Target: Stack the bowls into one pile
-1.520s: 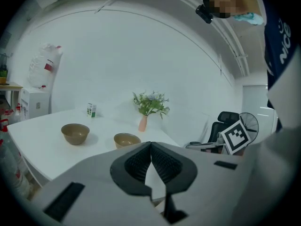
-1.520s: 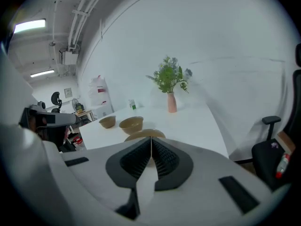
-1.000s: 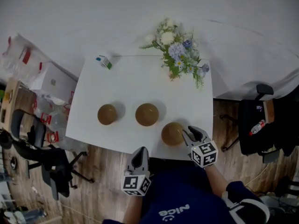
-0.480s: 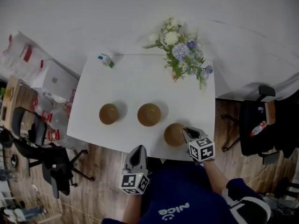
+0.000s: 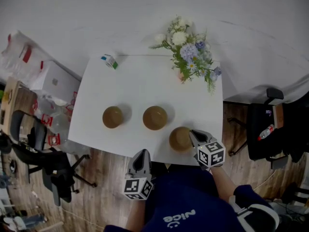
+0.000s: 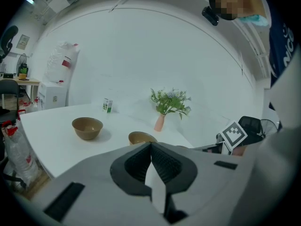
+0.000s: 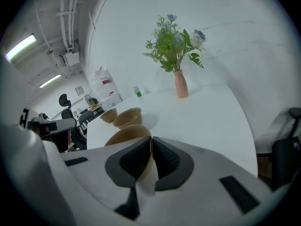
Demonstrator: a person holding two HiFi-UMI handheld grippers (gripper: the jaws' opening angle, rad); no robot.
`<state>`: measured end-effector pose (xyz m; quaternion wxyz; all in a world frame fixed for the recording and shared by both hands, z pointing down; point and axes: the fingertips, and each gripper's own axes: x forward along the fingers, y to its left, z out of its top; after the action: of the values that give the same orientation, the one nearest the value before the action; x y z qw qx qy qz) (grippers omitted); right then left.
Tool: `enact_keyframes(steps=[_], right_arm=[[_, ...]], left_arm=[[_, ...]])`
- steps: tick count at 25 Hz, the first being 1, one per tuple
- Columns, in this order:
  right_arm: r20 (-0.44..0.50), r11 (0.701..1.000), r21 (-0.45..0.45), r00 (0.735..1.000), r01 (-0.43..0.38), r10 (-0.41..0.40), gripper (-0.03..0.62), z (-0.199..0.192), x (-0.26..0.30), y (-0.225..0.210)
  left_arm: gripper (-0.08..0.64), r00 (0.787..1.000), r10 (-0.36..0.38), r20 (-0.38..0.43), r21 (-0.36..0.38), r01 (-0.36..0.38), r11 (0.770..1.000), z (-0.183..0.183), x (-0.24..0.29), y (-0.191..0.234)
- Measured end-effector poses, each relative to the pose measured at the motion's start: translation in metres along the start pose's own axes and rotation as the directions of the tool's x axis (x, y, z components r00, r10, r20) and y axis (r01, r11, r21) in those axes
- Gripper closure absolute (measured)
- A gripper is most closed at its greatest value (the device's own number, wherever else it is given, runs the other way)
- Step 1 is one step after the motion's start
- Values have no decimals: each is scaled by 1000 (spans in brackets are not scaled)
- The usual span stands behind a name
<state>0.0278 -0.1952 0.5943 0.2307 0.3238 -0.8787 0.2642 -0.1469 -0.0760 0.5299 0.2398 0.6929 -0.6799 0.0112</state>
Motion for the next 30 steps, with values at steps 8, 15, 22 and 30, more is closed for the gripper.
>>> enact_keyframes(steps=[8, 15, 22, 30], right_arm=[[84, 999, -14, 996, -35, 36, 555, 41, 1, 27], [99, 998, -43, 994, -45, 49, 555, 61, 19, 42], [79, 996, -55, 994, -69, 74, 555, 79, 47, 51], [61, 996, -49, 995, -70, 72, 555, 93, 83, 62]], left_arm=[[541, 1000, 9, 14, -2, -9, 1000, 6, 0, 16], [541, 1000, 17, 14, -20, -17, 1000, 10, 0, 30], [541, 999, 39, 5, -41, -39, 998, 11, 0, 46], [541, 999, 45, -8, -46, -45, 998, 13, 3, 60]])
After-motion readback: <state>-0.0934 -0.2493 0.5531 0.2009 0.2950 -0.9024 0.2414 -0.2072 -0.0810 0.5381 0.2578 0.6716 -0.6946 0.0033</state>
